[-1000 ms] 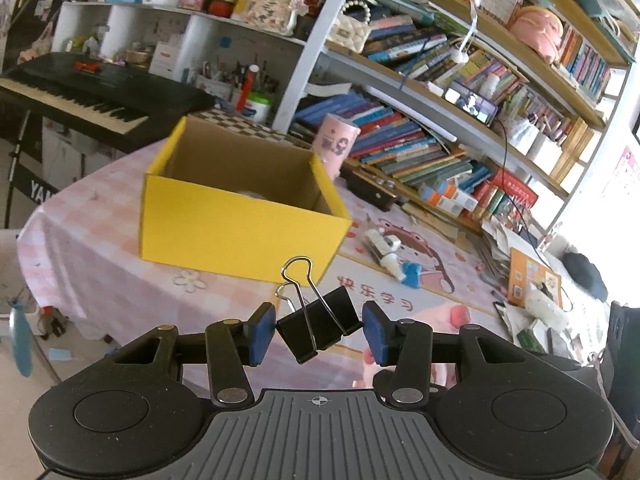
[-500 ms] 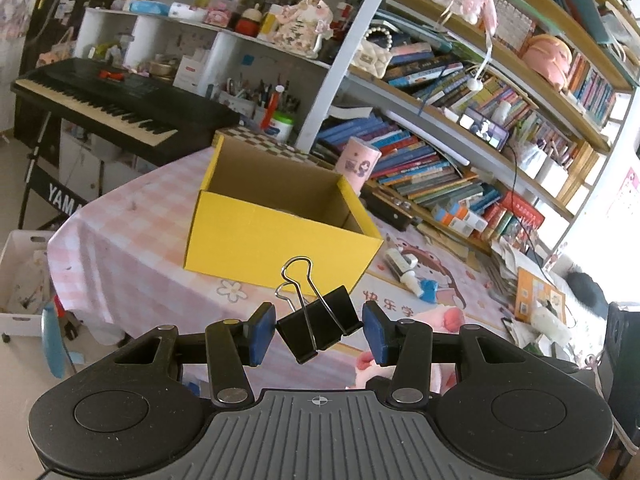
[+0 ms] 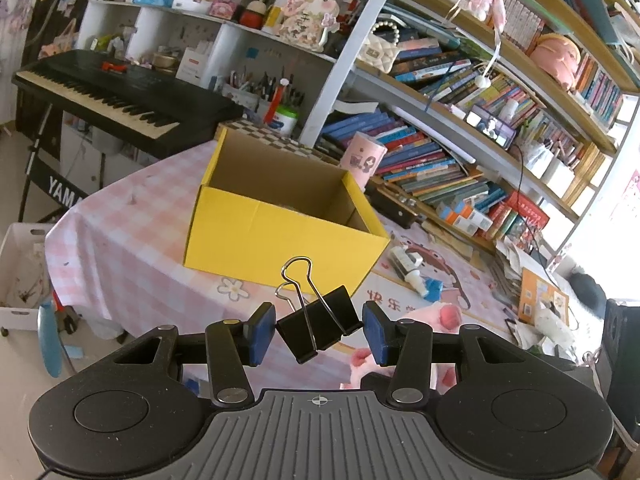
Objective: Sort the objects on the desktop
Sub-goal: 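Carry the clip with the left tool while the right tool carries the pig to the yellow box, then open the right tool to drop the pig into the box while the left tool releases the clip there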
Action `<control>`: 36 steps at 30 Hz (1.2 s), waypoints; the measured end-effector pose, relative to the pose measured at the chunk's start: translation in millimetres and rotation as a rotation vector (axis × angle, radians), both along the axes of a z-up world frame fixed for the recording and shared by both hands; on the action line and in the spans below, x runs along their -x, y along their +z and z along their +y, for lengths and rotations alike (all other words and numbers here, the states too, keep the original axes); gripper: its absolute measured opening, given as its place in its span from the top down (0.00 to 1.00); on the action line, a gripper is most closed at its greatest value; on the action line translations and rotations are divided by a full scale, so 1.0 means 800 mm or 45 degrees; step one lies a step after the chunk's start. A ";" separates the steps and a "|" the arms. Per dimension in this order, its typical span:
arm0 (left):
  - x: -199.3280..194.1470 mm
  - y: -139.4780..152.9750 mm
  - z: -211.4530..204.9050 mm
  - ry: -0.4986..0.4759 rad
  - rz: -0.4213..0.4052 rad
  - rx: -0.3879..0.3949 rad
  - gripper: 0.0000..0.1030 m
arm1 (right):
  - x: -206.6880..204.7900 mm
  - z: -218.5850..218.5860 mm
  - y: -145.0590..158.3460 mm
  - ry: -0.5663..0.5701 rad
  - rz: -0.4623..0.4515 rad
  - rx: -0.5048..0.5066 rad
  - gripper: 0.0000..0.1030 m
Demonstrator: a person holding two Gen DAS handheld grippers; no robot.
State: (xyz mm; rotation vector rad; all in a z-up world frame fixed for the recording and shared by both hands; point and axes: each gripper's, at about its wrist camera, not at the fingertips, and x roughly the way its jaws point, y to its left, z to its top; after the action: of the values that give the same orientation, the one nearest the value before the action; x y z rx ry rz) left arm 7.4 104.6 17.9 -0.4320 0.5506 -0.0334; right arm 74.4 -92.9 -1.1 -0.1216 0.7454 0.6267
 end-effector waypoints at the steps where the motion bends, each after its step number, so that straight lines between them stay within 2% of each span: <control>1: -0.002 0.000 0.001 0.004 -0.001 -0.001 0.55 | -0.003 0.001 0.000 0.004 0.000 -0.001 0.07; 22: -0.091 0.016 0.016 0.109 -0.033 -0.042 0.55 | -0.108 0.031 0.020 0.161 -0.075 -0.003 0.07; 29: -0.129 0.030 0.018 0.143 -0.063 -0.087 0.55 | -0.150 0.035 0.040 0.189 -0.165 -0.047 0.07; 36: -0.179 0.042 0.024 0.177 -0.100 -0.174 0.55 | -0.222 0.037 0.069 0.149 -0.256 -0.101 0.07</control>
State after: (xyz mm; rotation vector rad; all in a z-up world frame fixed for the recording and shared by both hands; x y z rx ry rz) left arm 150.9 123.6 51.1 -0.3333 0.4413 0.1197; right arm 252.1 -63.1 53.8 -0.1539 0.5210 0.7427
